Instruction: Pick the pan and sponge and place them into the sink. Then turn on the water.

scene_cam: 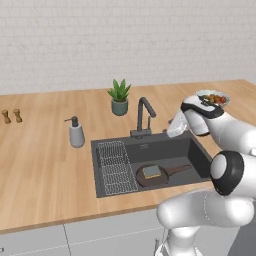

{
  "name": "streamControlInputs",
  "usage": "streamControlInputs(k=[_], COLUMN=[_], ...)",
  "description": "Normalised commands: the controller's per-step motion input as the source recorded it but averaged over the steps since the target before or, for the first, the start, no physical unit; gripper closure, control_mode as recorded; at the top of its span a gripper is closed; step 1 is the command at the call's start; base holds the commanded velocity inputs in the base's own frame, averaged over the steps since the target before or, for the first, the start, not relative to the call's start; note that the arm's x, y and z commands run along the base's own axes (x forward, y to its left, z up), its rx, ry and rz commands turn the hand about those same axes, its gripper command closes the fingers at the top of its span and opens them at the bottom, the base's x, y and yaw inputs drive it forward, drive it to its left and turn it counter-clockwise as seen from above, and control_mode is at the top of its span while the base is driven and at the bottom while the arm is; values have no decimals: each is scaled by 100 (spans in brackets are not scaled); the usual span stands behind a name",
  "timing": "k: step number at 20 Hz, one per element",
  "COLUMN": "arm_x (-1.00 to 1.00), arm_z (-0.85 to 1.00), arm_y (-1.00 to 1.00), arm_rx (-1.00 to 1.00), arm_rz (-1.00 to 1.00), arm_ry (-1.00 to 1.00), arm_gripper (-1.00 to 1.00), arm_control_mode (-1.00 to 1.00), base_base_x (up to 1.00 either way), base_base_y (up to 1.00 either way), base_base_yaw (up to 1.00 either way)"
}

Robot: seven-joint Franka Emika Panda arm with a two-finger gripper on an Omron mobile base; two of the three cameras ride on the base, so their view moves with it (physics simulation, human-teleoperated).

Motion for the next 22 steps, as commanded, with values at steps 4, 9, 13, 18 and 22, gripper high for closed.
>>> streamControlInputs(k=[4,9,13,18,22], arm_x=[9,0,9,31,29], arm_z=[-29,-22,-1,0,0], arm_y=[0,0,12,17,1], arm_rx=[0,0,1,9,10], arm_rz=[0,0,0,0,0], arm_ry=[-2,-5,0,1,3], arm_gripper=[-100,-100,-100,-100,-100], arm_control_mode=[-100,-100,-100,-100,-100], base_base_x=[0,0,0,0,0], base_base_y=[0,0,0,0,0], base_base_yaw=[0,0,0,0,0])
